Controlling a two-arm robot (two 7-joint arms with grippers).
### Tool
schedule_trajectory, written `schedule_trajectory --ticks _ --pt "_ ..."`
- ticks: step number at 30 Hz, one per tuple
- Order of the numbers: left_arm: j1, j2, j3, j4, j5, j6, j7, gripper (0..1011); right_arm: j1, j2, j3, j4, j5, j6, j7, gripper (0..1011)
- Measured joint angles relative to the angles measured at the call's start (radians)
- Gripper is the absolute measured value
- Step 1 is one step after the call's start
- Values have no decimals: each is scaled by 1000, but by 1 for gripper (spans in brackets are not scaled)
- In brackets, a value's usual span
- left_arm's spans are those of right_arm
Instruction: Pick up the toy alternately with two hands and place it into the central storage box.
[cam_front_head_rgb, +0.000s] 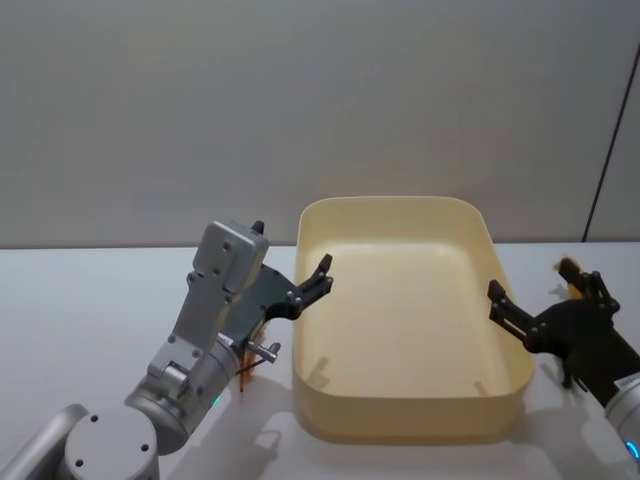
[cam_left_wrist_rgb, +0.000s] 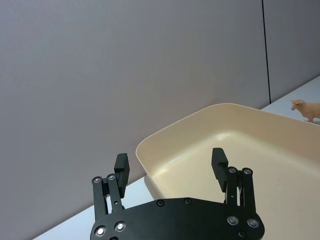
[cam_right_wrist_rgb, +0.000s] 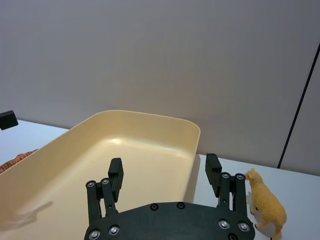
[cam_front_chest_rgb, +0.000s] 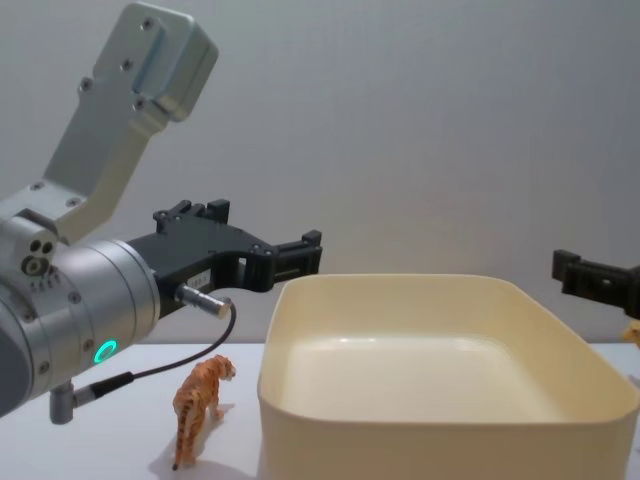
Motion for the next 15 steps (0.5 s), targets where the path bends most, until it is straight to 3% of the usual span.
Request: schedule_trajectory --ticks 15 --pt "0 0 0 0 0 0 0 1001 -107 60 36 -89 18 36 -109 1001"
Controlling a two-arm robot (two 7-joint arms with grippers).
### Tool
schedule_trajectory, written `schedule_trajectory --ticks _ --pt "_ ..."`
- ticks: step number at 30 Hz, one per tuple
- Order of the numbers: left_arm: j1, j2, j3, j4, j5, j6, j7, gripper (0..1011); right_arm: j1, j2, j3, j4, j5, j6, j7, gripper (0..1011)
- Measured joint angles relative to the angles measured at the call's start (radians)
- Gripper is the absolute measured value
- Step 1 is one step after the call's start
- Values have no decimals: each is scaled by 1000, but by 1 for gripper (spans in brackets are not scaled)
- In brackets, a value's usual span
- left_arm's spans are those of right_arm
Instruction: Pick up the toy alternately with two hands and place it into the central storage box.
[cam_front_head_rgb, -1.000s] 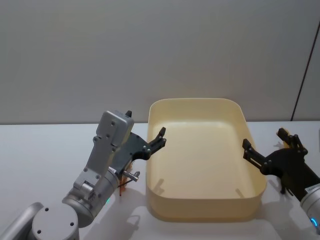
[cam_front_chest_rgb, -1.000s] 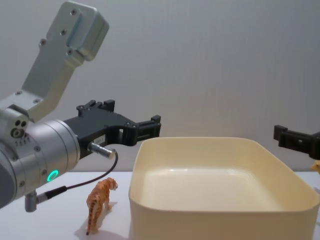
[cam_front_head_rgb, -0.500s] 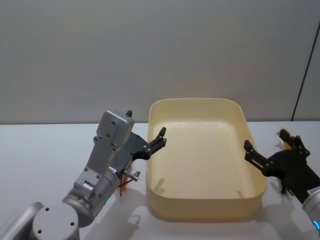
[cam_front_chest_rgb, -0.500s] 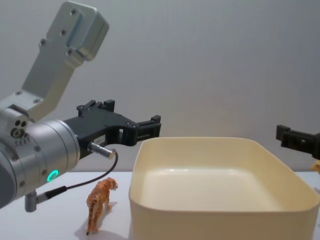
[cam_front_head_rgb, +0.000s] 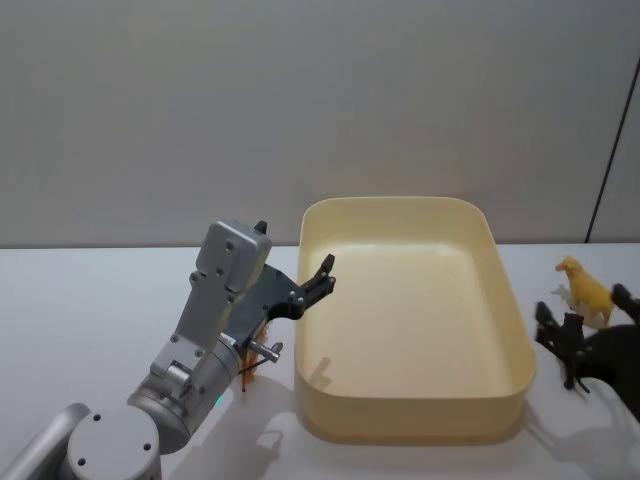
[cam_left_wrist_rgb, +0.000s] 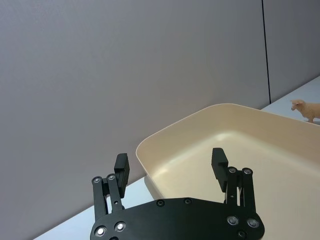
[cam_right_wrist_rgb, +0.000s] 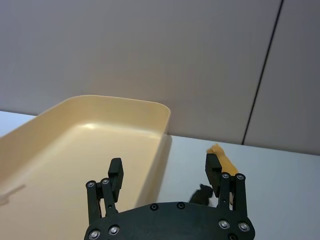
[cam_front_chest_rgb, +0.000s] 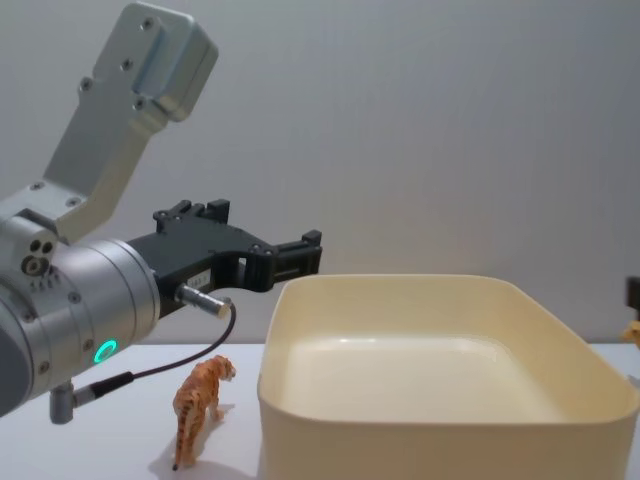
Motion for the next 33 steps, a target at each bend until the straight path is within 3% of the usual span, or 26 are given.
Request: schedule_trajectory --ticks 7,14,33 --pt "0 0 0 0 0 0 0 1001 -40 33 32 -15 28 11 -49 1001" --pt "0 0 0 0 0 0 0 1001 -38 40 46 3 47 34 -49 1001" --pt "0 0 0 0 0 0 0 1001 106 -46 21 191 45 113 12 1001"
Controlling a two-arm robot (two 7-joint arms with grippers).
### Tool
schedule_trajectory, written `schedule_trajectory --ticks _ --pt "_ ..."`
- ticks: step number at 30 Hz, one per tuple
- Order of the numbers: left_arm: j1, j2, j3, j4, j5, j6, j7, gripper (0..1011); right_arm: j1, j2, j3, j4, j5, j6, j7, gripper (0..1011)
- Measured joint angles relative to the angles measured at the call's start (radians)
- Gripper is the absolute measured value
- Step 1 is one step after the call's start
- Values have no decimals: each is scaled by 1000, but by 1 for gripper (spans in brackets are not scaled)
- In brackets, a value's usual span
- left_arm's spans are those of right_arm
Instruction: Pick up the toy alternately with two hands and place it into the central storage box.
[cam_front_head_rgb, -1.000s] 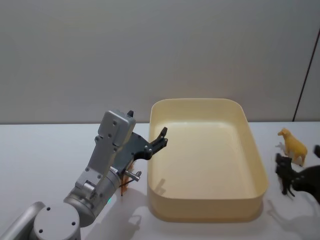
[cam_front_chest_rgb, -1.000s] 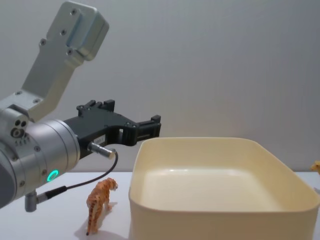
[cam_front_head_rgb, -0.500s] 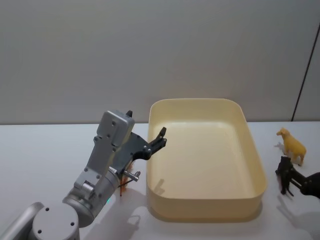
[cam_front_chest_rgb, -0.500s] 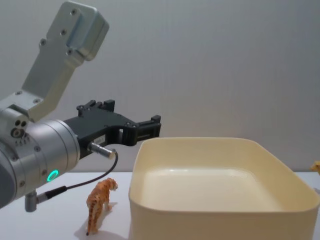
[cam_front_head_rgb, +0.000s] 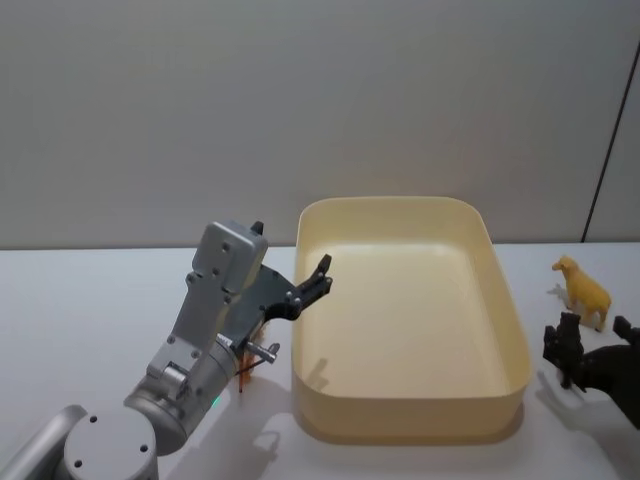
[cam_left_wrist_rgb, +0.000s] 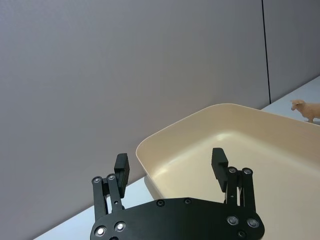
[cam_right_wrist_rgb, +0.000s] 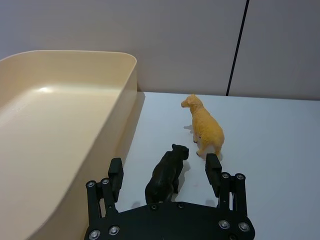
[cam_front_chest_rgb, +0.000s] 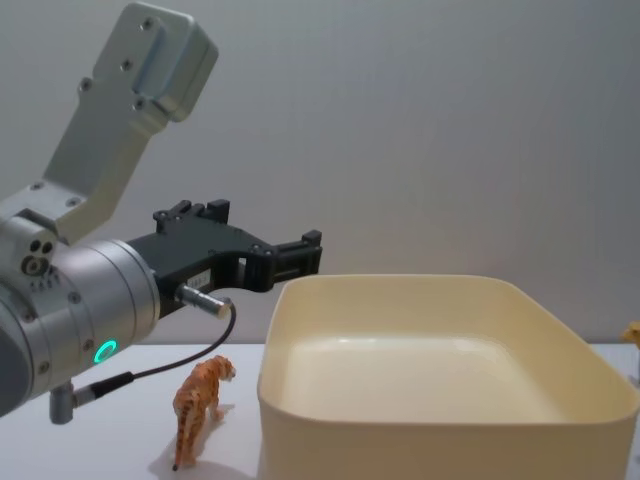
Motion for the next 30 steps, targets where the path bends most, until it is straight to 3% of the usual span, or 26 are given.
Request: schedule_trajectory --ticks 16,30 --pt "0 0 0 0 0 0 0 1001 88 -63 -25 124 -36 38 10 1001" --pt "0 0 0 0 0 0 0 1001 120 -84 -35 169 -55 50 16 643"
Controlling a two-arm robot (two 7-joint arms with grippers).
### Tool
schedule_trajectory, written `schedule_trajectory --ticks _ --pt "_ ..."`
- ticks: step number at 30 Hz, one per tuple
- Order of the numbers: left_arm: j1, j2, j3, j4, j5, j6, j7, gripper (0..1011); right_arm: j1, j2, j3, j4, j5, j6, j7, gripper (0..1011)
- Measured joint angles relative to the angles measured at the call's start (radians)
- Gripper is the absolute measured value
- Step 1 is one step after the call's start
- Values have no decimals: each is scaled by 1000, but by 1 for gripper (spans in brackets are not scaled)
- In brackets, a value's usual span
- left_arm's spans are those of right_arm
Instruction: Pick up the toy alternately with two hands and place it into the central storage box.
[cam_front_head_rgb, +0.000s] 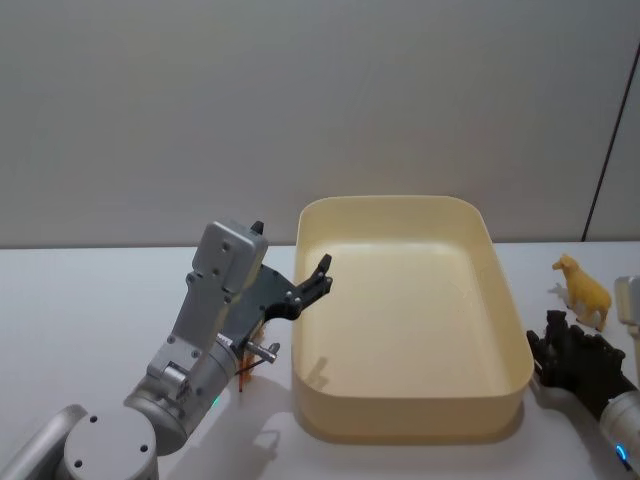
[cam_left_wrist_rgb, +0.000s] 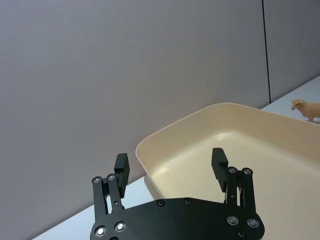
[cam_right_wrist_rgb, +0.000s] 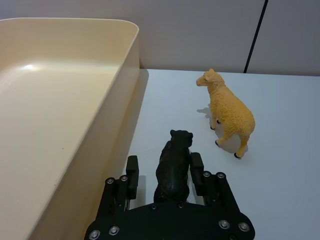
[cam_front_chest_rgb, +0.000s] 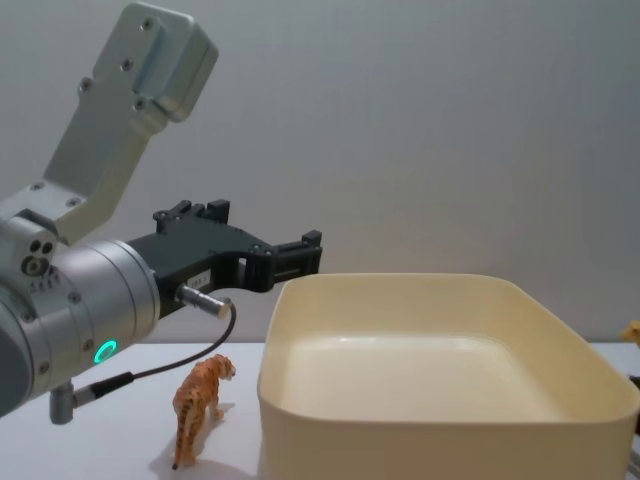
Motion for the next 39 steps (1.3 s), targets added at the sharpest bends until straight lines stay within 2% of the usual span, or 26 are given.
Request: schedule_trajectory --ticks 2,3,6,8,10,21,28,35,39 --pt "0 0 0 0 0 0 0 1001 2 -1 -1 3 -1 1 0 560" --pt "0 0 0 0 0 0 0 1001 5 -3 -1 6 -2 2 1 560" --pt "0 0 0 0 0 0 0 1001 6 -4 -2 8 -4 3 1 458" --pt "0 0 0 0 0 0 0 1001 6 -5 -2 9 -4 3 2 359" --pt "0 0 0 0 0 0 0 1001 6 -5 -2 8 -5 3 1 335" --pt "0 0 0 0 0 0 0 1001 -18 5 7 -36 -29 -40 -42 333" --pt "0 0 0 0 0 0 0 1001 -24 16 19 -93 -49 -77 -55 333" --pt "0 0 0 0 0 0 0 1001 -5 20 27 -124 -55 -88 -25 333" --pt "0 0 0 0 0 0 0 1001 25 17 29 -129 -55 -87 20 333"
